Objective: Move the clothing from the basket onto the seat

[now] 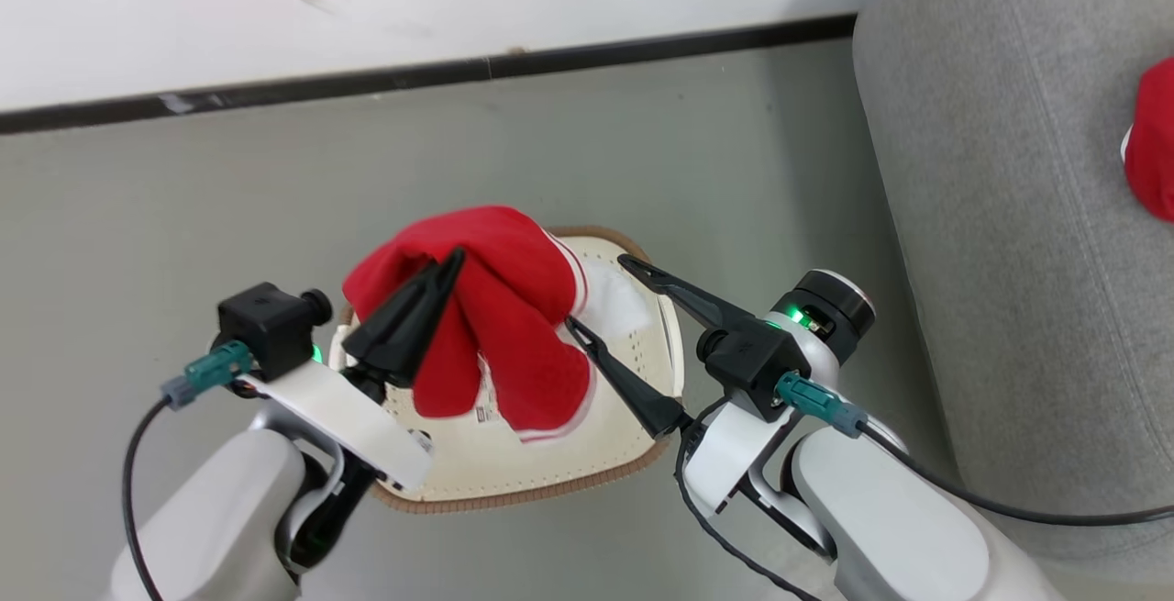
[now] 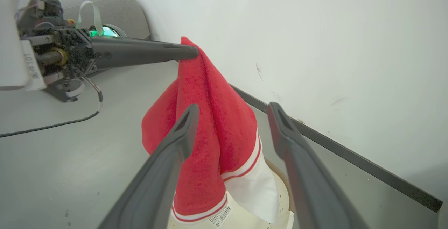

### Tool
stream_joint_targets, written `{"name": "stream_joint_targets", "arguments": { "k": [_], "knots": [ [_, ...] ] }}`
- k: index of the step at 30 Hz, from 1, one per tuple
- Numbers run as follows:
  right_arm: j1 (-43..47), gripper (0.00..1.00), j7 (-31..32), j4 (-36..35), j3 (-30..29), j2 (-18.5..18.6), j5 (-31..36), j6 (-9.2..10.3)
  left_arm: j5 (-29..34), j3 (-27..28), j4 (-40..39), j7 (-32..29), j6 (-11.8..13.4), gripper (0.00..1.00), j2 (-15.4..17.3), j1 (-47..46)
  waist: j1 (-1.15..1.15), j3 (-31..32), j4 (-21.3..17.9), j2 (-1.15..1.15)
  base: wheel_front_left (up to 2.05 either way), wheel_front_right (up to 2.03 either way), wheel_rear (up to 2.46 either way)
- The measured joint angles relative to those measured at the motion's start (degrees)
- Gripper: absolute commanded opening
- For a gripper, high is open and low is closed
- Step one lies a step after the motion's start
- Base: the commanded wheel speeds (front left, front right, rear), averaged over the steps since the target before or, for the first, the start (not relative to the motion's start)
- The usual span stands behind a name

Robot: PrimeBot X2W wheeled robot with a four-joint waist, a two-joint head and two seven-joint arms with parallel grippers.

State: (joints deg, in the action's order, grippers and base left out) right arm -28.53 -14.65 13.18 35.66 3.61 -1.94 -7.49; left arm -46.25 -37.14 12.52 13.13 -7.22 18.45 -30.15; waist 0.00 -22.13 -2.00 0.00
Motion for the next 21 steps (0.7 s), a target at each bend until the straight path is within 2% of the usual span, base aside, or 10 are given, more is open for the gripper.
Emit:
{"name": "stream_joint_targets", "arguments": {
  "k": [21],
  "knots": [
    [1.6,1.00,0.0,1.0,3.0,0.0,-1.1,0.00,0.5,-5.1,-7.6,-4.5,0.0,0.00,-2.2,1.5,0.00,9.0,3.0,0.00,0.00,0.00,0.00]
  ]
}}
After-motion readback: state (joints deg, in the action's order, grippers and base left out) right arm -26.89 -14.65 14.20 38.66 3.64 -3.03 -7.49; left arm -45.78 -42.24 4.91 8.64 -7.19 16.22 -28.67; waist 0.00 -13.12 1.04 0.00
